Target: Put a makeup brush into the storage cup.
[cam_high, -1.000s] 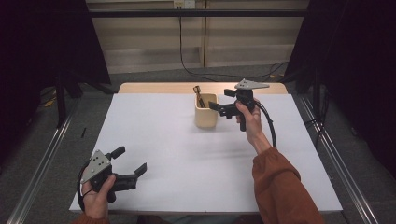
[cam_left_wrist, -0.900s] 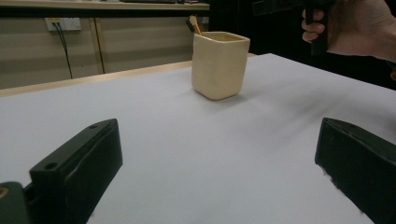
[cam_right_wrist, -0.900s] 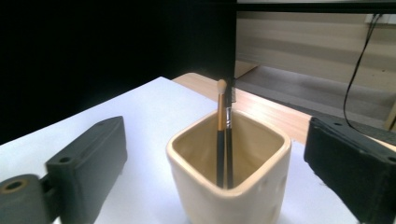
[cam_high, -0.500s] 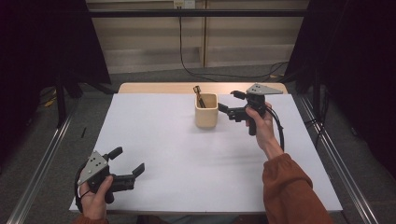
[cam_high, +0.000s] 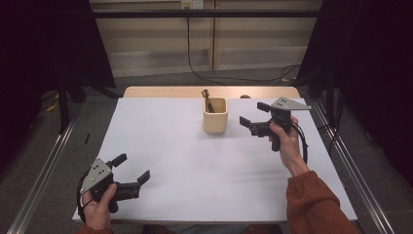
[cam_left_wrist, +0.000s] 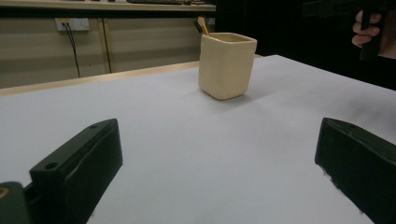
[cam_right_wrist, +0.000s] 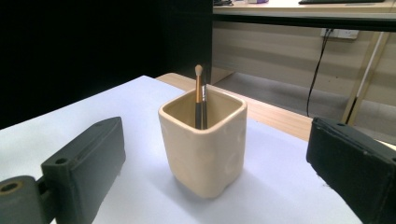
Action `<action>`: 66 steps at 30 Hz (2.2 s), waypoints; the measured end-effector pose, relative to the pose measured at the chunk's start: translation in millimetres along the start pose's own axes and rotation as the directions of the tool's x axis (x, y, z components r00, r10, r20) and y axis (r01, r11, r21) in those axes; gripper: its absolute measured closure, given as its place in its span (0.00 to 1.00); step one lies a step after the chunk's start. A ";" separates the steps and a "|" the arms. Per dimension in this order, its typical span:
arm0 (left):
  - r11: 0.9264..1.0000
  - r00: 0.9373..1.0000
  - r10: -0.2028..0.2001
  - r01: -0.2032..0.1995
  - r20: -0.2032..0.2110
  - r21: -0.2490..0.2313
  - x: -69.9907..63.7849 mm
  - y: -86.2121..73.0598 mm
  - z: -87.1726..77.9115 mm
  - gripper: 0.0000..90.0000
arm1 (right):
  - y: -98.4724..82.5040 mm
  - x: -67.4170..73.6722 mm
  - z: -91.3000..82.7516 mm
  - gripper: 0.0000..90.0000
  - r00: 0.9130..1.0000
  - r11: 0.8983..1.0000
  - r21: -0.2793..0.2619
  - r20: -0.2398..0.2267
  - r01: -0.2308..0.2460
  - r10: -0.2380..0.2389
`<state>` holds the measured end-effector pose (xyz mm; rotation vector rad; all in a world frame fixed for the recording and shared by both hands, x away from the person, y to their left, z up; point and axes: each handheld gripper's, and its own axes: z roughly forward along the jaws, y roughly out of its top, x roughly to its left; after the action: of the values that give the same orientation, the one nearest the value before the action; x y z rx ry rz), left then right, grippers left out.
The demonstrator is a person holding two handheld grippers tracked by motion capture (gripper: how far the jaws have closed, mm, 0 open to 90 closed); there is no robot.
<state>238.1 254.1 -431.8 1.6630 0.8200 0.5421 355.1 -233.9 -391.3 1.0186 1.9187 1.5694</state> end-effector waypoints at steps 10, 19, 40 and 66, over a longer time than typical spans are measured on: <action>1.000 1.000 0.002 -0.002 -0.006 0.001 0.3 -0.2 -0.7 0.01 | -12.7 8.7 -30.6 0.00 1.000 1.000 -0.002 0.022 -0.010 0.010; 1.000 1.000 0.003 -0.003 -0.009 -0.001 -0.1 -0.2 -1.0 0.01 | -29.8 13.9 -58.5 0.00 0.999 1.000 -0.005 0.043 -0.023 0.024; 1.000 1.000 0.003 -0.003 -0.014 -0.003 0.2 -0.6 -3.1 0.01 | -63.7 22.7 -118.5 0.00 0.990 0.998 0.007 0.126 -0.058 0.057; 1.000 1.000 0.007 -0.007 -0.018 -0.004 0.0 -0.9 -3.8 0.01 | -85.3 30.9 -157.5 0.00 0.978 0.996 -0.025 0.189 -0.089 0.092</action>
<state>235.1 256.6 -431.7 1.6600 0.8259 0.5643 197.5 -314.9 -431.8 1.2181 1.7502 1.4750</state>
